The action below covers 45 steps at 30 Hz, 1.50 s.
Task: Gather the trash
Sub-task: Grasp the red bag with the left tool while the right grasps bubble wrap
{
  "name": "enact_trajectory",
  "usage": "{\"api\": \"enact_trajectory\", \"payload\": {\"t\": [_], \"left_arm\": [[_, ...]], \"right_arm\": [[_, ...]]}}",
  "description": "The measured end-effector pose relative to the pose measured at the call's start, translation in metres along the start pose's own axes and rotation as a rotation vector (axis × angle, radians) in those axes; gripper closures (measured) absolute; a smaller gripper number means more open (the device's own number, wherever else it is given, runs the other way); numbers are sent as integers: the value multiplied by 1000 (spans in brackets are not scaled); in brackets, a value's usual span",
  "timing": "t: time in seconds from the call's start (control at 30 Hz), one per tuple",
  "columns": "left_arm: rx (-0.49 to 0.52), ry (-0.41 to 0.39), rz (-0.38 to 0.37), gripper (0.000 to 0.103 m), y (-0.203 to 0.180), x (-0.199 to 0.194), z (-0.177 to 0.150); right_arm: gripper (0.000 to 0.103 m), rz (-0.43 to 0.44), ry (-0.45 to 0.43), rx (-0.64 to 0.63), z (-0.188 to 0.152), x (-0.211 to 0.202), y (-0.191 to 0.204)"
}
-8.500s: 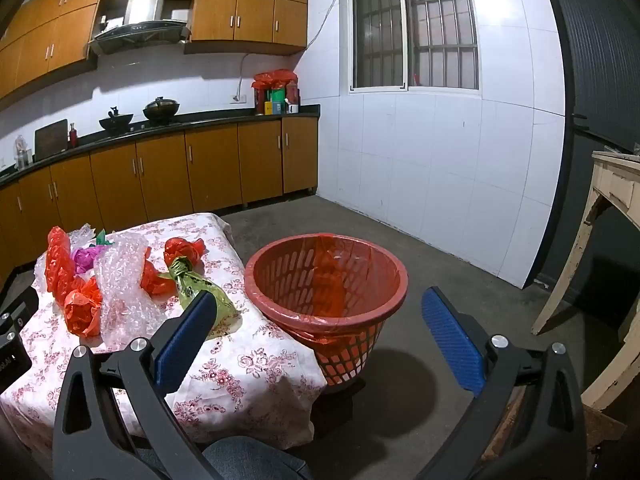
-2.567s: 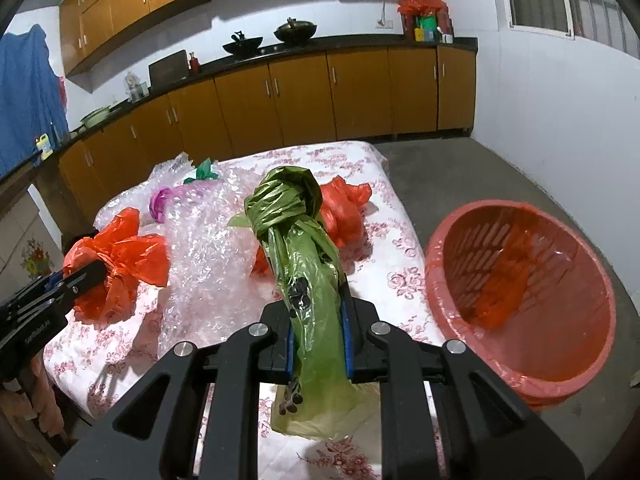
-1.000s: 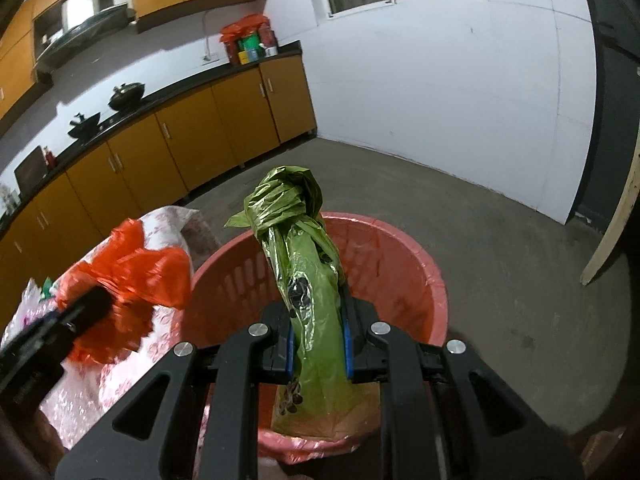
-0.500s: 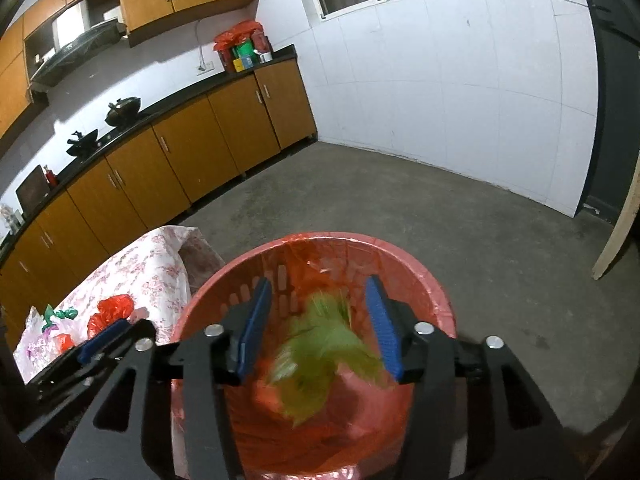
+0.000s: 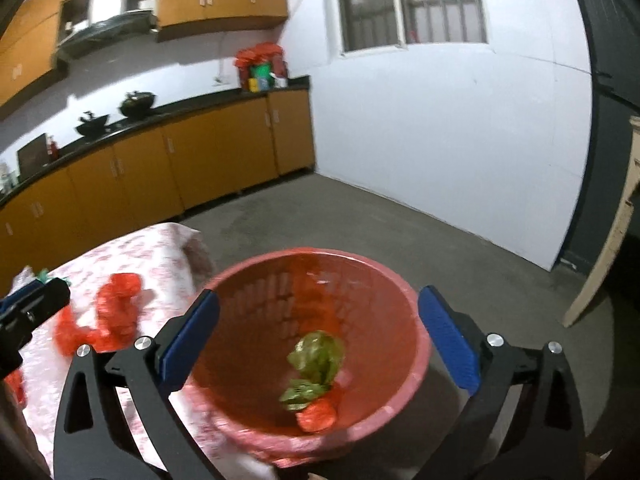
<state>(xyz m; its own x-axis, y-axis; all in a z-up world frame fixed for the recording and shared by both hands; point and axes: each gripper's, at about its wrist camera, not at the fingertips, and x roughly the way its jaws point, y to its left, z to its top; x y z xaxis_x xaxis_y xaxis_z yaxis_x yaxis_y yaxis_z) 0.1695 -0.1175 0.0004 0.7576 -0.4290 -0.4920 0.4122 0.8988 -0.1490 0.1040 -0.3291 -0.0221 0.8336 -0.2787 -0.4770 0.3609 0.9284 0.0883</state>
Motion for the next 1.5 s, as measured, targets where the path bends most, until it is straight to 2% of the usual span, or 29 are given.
{"api": "enact_trajectory", "payload": {"t": [0.2, 0.3, 0.37, 0.5, 0.67, 0.87, 0.97, 1.13, 1.27, 1.4, 1.5], "left_arm": [[-18, -60, 142, 18, 39, -57, -4], [-40, -71, 251, 16, 76, -85, -16], [-52, -63, 318, 16, 99, -98, -24], [-65, -27, 498, 14, 154, -123, -46], [-107, 33, 602, 9, 207, -127, -65], [-91, 128, 574, 5, 234, -97, -79], [-100, 187, 532, 5, 244, -84, -94], [-142, 226, 481, 6, 253, -72, -107], [-183, 260, 416, 17, 259, -61, -115], [-194, 256, 380, 38, 260, -58, -117], [-182, 240, 383, 47, 255, -62, -114]], "right_arm": [[4, 123, -25, -44, -3, -21, 41], [4, 170, -25, -62, -7, -27, 60], [4, 199, -22, -78, -10, -30, 71], [5, 245, 4, -117, -17, -32, 94], [5, 263, 21, -171, -29, -35, 122], [5, 279, 23, -207, -35, -39, 144], [5, 286, 25, -235, -36, -39, 150], [5, 281, 39, -243, -39, -34, 155], [5, 284, 53, -235, -41, -31, 156], [5, 294, 60, -241, -43, -31, 160], [6, 315, 67, -245, -44, -32, 165]]}}
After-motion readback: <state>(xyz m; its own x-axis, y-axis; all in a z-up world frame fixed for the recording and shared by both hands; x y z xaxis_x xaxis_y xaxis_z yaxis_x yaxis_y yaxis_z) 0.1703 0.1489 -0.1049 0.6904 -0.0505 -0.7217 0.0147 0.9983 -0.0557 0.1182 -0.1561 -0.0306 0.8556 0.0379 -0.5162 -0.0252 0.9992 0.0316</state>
